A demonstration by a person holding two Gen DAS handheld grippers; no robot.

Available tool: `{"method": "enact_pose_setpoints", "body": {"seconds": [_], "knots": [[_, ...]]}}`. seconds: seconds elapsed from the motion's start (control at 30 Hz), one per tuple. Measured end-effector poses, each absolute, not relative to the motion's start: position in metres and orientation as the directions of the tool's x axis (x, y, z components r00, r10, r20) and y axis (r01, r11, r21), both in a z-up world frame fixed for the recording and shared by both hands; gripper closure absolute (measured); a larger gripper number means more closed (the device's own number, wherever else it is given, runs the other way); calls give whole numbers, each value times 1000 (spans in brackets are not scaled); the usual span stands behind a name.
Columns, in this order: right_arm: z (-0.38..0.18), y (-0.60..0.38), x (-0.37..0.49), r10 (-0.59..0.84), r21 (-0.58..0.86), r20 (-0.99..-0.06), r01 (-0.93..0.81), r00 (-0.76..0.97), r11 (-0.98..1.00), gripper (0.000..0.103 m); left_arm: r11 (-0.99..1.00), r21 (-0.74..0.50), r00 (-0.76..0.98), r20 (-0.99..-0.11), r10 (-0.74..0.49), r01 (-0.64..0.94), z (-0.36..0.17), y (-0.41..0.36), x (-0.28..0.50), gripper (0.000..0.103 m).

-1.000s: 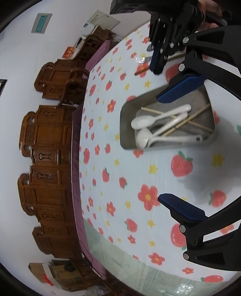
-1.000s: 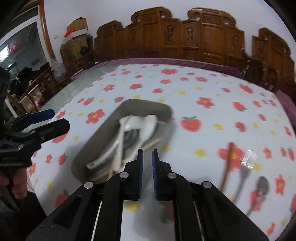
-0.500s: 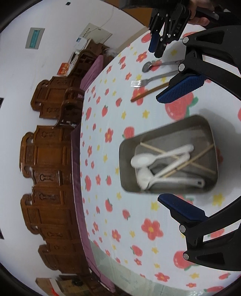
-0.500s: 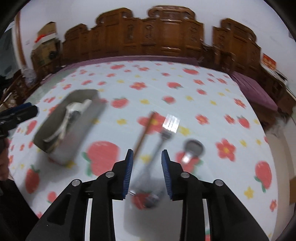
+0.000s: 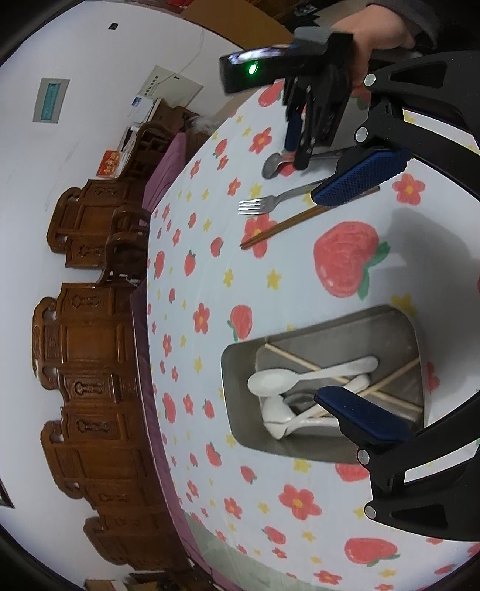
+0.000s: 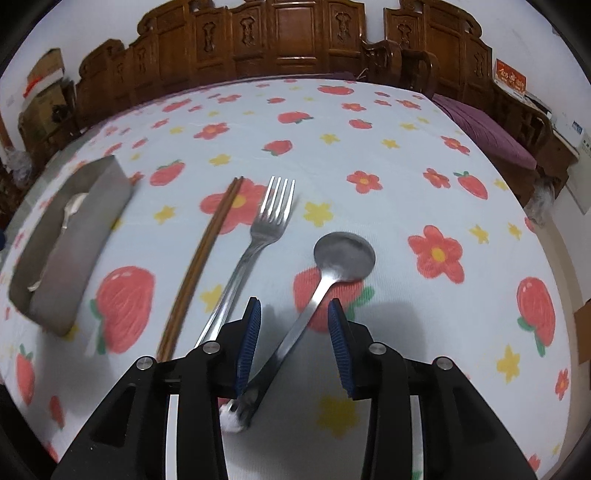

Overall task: Organize utensils
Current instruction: 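Move the right tool back and grasp another metal spoon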

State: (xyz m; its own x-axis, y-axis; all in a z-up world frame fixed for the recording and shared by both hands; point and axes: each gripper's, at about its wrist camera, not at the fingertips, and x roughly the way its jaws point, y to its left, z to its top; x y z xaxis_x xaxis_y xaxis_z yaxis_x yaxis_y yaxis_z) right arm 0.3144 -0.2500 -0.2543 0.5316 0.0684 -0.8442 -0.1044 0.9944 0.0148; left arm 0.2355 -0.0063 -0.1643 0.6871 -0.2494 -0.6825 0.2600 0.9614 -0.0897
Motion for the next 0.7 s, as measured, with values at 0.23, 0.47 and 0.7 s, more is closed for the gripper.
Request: {"method": "enact_pose_setpoints", "body": {"seconds": [0.23, 0.47, 0.7], "knots": [[-260, -255, 320, 14, -44, -856, -98, 517, 994, 64, 962, -64, 683, -691, -235, 267, -169, -19, 231, 9], [-259, -262, 319, 32, -34, -872, -125, 489, 992, 86, 962, -37, 686, -694, -219, 270, -172, -36, 219, 9], [-257, -272, 304, 49, -46, -877, -184, 478, 982, 96, 955, 12, 677, -708, -202, 297, -180, -62, 208, 9]]}}
